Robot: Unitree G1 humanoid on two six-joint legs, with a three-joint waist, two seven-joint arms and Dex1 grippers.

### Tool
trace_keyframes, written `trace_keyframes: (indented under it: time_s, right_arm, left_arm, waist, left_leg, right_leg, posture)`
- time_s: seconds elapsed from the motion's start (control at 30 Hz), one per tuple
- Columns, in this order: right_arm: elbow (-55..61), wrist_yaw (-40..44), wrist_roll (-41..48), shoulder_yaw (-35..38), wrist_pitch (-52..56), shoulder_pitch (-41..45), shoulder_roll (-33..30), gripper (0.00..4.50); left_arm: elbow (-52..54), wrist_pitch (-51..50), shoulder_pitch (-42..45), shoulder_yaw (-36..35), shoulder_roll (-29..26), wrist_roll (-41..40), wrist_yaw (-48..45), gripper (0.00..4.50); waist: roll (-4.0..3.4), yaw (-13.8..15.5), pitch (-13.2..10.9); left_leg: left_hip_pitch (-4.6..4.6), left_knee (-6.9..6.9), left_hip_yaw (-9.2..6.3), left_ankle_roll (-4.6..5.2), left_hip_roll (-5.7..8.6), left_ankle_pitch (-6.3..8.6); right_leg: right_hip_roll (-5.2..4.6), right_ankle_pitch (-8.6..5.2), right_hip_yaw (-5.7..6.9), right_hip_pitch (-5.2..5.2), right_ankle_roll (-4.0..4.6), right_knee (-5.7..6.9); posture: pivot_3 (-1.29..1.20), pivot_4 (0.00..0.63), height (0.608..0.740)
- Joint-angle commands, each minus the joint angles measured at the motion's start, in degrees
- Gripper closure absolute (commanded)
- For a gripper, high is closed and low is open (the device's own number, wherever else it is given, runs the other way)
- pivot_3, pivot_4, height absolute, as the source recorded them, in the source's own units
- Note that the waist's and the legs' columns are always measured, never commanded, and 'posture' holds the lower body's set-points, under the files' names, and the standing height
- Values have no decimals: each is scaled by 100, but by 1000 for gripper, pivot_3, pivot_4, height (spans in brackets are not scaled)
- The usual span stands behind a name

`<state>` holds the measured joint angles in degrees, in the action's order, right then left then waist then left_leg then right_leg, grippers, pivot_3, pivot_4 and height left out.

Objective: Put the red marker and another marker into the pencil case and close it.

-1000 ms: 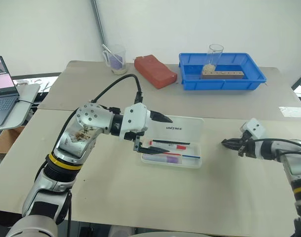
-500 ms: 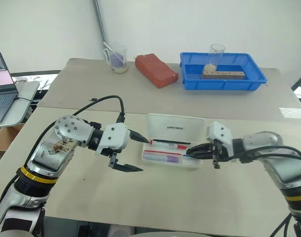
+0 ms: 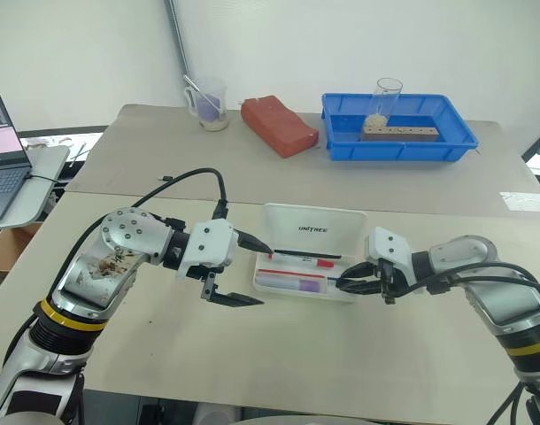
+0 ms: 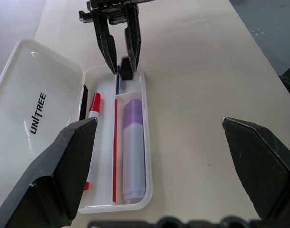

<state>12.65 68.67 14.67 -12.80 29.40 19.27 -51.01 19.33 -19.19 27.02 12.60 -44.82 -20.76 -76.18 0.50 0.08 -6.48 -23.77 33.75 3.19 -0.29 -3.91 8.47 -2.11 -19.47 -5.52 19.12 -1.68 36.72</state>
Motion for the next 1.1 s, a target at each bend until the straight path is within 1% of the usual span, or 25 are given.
trace_keyframes:
  time_s: [0.03,0.17,0.2,0.3,0.4,0.43,0.5,0.57,0.67,0.7,0.73,0.77,0.83,0.9,1.1]
  right_arm:
    - [133,119,106,149,26,93,-96,1491]
    - [305,66,238,380,186,70,-126,130]
    - [399,-20,329,531,294,56,-107,26]
    - [859,-448,804,1112,785,18,84,26]
    - [1448,-1201,1514,1868,1414,112,530,26]
    - [1698,-1461,1783,2105,1751,231,618,3]
    - [2060,-1833,2052,2335,2191,423,650,0]
    - [2258,-2120,2188,2409,2452,555,622,0]
    - [2481,-2430,2184,2374,2607,577,533,0]
    - [2560,-2551,2250,2411,2696,573,559,0]
    - [2632,-2650,2303,2436,2767,571,575,0]
    - [2690,-2736,2347,2450,2822,574,581,0]
    - [2817,-2922,2463,2540,2943,572,582,0]
    - [2928,-3108,2518,2616,3005,541,574,0]
    - [3093,-3309,2616,2795,2975,255,448,0]
  left_arm:
    - [9,20,152,-66,38,-29,53,0]
    - [-162,35,261,-113,65,13,77,0]
    - [-279,-4,346,-158,90,9,124,0]
    - [-798,-175,695,-337,247,-24,395,0]
    - [-1600,-316,1184,-533,586,12,853,0]
    - [-2057,-276,1442,-609,779,90,1104,264]
    - [-2865,-33,1861,-667,1058,263,1369,823]
    - [-3704,537,2239,-575,1273,604,1519,1670]
    - [-4992,1333,2818,-380,1645,1071,1662,3095]
    - [-5393,1568,2994,-336,1792,1207,1733,3656]
    - [-5740,1781,3130,-283,1905,1353,1802,3979]
    - [-6027,1969,3230,-241,1984,1478,1835,4484]
    - [-6522,2297,3391,-160,2150,1693,1844,4484]
    - [-6842,2438,3498,-84,2254,1818,1666,4484]
    - [-7196,2655,3546,52,2324,2000,924,4484]
  waist:
    - [0,-1,0]
    - [0,-2,0]
    - [1,-1,0]
    - [2,10,-1]
    - [4,8,-2]
    - [4,14,-2]
    - [2,38,-2]
    - [3,38,-1]
    - [9,57,-3]
    - [9,55,-3]
    - [10,61,-3]
    - [11,63,-4]
    - [10,53,-3]
    - [11,30,-4]
    - [10,-25,-3]
  left_leg:
    - [0,0,0,0,0,0]
    - [0,0,0,0,0,0]
    - [0,0,0,0,0,0]
    - [-1,0,-1,0,1,0]
    - [-1,-1,-6,0,0,0]
    - [-2,0,-8,0,0,0]
    - [-4,1,-9,0,4,0]
    - [-7,1,-9,0,5,0]
    - [-8,-3,-10,0,5,0]
    - [-11,-4,-9,0,5,0]
    - [-13,-4,-8,0,6,0]
    - [-16,-2,-9,0,7,0]
    - [-30,1,-11,0,8,0]
    - [-33,-1,-11,0,8,0]
    - [-35,-6,-16,0,7,0]
  right_leg:
    - [0,0,0,0,0,0]
    - [0,0,0,1,0,1]
    - [0,0,0,2,0,1]
    - [0,0,0,1,0,2]
    - [2,0,2,0,0,3]
    - [2,0,2,1,0,4]
    - [1,0,2,2,-1,5]
    - [1,1,1,7,-2,6]
    - [1,1,3,6,-1,1]
    - [1,1,2,9,-1,-1]
    - [1,1,2,10,-1,0]
    - [1,1,2,10,-1,0]
    - [1,1,3,19,-2,1]
    - [2,1,2,22,-2,0]
    - [6,1,3,27,-2,2]
  posture:
    - [0,150,740]
    - [0,150,740]
    - [0,150,740]
    - [0,150,740]
    - [0,150,740]
    - [0,150,740]
    - [0,150,740]
    - [0,150,740]
    - [0,150,740]
    - [0,150,740]
    - [0,150,740]
    - [0,150,740]
    - [0,150,740]
    - [0,150,740]
    - [0,150,740]
